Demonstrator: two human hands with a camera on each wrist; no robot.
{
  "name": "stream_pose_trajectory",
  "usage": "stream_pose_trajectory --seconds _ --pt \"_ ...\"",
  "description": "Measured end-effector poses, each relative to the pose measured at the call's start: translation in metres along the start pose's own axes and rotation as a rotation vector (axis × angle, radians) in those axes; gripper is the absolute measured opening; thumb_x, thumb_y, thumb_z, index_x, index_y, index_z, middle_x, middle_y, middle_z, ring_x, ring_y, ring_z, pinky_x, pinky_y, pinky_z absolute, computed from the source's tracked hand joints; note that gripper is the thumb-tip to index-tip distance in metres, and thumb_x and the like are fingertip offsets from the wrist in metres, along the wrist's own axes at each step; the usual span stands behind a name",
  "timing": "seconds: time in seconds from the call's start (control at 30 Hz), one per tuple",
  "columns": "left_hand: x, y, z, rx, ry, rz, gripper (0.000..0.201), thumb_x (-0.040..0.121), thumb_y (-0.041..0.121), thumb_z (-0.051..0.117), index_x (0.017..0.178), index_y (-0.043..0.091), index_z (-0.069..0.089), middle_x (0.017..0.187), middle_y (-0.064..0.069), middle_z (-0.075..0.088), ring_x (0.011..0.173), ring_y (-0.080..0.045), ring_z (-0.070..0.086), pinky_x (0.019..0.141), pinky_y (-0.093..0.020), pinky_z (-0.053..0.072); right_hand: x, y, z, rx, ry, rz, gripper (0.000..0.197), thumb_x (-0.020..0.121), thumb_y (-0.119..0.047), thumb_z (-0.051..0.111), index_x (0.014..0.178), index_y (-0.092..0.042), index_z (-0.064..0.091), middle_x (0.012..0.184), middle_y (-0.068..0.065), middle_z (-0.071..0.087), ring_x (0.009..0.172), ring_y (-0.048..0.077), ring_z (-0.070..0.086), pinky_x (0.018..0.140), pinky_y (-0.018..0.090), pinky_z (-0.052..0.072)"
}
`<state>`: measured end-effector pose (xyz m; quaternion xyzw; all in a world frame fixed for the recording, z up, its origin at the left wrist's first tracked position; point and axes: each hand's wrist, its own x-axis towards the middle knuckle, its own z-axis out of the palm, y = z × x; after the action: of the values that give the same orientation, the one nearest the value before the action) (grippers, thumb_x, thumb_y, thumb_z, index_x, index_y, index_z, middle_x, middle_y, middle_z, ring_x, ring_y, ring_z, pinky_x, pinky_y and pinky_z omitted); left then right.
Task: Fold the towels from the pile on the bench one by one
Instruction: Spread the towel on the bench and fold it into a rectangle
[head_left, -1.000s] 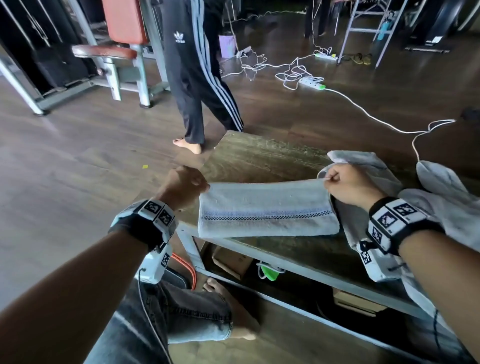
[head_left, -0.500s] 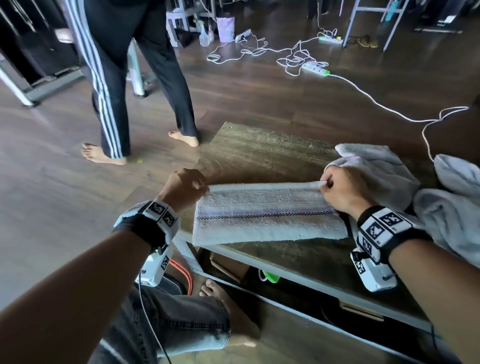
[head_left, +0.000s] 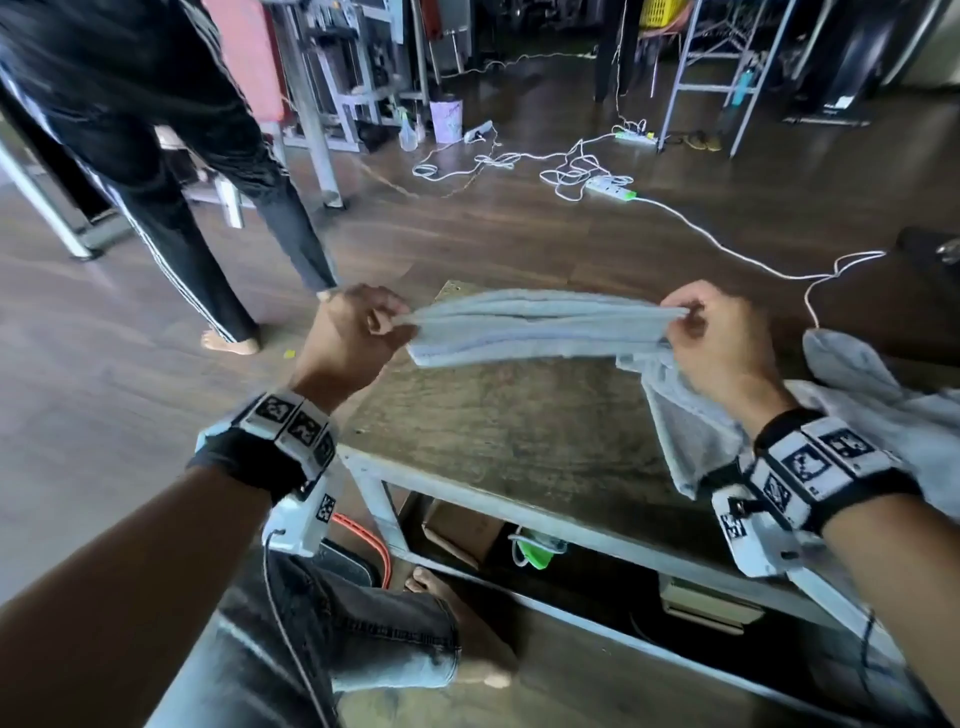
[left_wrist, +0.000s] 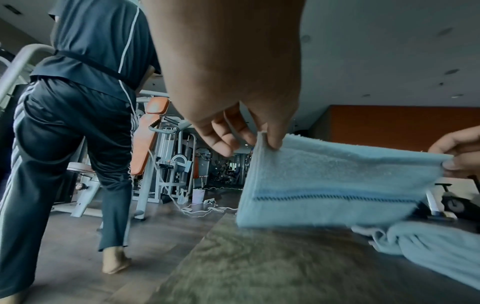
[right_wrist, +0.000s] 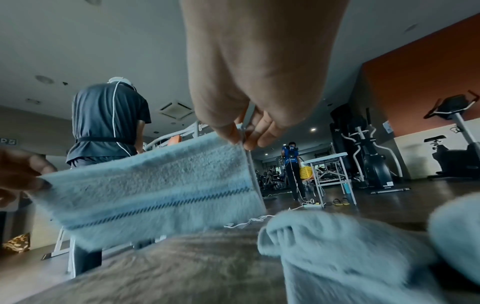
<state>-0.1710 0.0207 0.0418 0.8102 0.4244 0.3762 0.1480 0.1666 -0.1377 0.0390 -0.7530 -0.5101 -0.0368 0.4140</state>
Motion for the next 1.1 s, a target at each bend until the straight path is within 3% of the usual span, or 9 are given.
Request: stream_pose_trajectory --seconds 0.07,0.13,0.23,0.3,0.43,0.67,0.8,1.03,1.1 --pt "-0.024 -0.003 0.002 0.024 -0.023 0.042 0.017 0.074 0.018 0.082 0.088 0.016 0.073 0.082 0.003 0.065 0.061 0.0 0.052 0.057 -0.011 0.043 -0.028 0.014 0.0 0.02 0.009 -0.012 0.018 0.086 -0.002 0.062 0.095 -0.014 0.07 0.085 -0.003 0.068 0.078 0.018 0.062 0.072 0.028 0.045" --pt "-0.051 -0.008 0.01 0.054 -0.119 0.003 0.017 0.072 0.016 0.084 0.087 0.017 0.074 0.082 0.003 0.064 0.063 -0.004 0.054 0.06 -0.023 0.052 -0.058 0.035 0.01 0.052 -0.098 0.038 0.018 0.085 0.002 0.063 0.093 -0.013 0.069 0.087 0.001 0.068 0.082 0.023 0.064 0.074 0.029 0.046" --pt "-0.088 -0.022 0.026 0.093 -0.446 -0.204 0.024 0.072 0.019 0.084 0.091 0.024 0.07 0.097 0.001 0.063 0.085 -0.016 0.061 0.078 -0.03 0.054 -0.102 0.062 0.028 0.036 -0.383 0.185 0.033 0.081 0.01 0.062 0.088 -0.022 0.066 0.088 -0.002 0.065 0.086 0.031 0.066 0.076 0.034 0.05" --pt "-0.106 -0.028 0.036 0.095 -0.543 -0.29 0.027 0.074 0.028 0.083 0.092 0.028 0.063 0.101 -0.002 0.065 0.093 -0.019 0.063 0.081 -0.032 0.054 -0.121 0.068 0.034 0.034 -0.391 0.246 0.037 0.079 0.009 0.063 0.086 -0.027 0.062 0.088 -0.003 0.064 0.083 0.025 0.065 0.075 0.034 0.052" --pt "-0.116 -0.021 0.046 0.129 -0.394 -0.377 0.043 0.084 0.056 0.065 0.062 0.021 0.054 0.069 0.003 0.06 0.074 -0.024 0.065 0.068 -0.03 0.05 -0.128 0.056 0.029 -0.03 -0.261 0.342 0.007 0.09 -0.016 0.066 0.095 -0.011 0.062 0.087 0.004 0.064 0.08 0.02 0.061 0.076 0.034 0.052" --pt "-0.114 -0.008 0.053 0.142 -0.304 -0.597 0.08 0.079 0.08 0.046 0.047 0.007 0.049 0.051 -0.004 0.054 0.058 -0.027 0.061 0.065 -0.032 0.05 -0.117 0.047 0.031 -0.173 -0.339 0.386 0.025 0.092 -0.029 0.067 0.075 -0.011 0.065 0.068 0.003 0.064 0.065 0.018 0.059 0.059 0.028 0.044" --pt "-0.108 -0.012 0.047 0.092 -0.23 -0.634 0.054 0.075 0.059 0.067 0.054 0.012 0.053 0.067 -0.009 0.064 0.071 -0.03 0.065 0.065 -0.028 0.045 -0.113 0.043 0.023 -0.143 -0.298 0.395 0.015 0.092 -0.022 0.066 0.081 -0.011 0.065 0.08 0.006 0.067 0.077 0.023 0.061 0.071 0.03 0.046" --pt "-0.109 -0.017 0.043 0.086 -0.262 -0.613 0.05 0.075 0.053 0.069 0.054 0.012 0.053 0.057 0.0 0.057 0.057 -0.02 0.052 0.062 -0.026 0.043 -0.115 0.043 0.012 -0.188 -0.389 0.353 0.021 0.091 -0.022 0.068 0.074 -0.01 0.066 0.071 0.003 0.066 0.065 0.014 0.057 0.057 0.025 0.038" --pt "-0.111 -0.018 0.046 0.123 -0.272 -0.581 0.047 0.077 0.057 0.066 0.061 0.013 0.057 0.069 -0.003 0.065 0.065 -0.022 0.058 0.068 -0.029 0.05 -0.117 0.046 0.013 -0.219 -0.404 0.353 0.019 0.09 -0.022 0.069 0.074 -0.01 0.066 0.072 0.003 0.067 0.066 0.016 0.059 0.056 0.025 0.038"
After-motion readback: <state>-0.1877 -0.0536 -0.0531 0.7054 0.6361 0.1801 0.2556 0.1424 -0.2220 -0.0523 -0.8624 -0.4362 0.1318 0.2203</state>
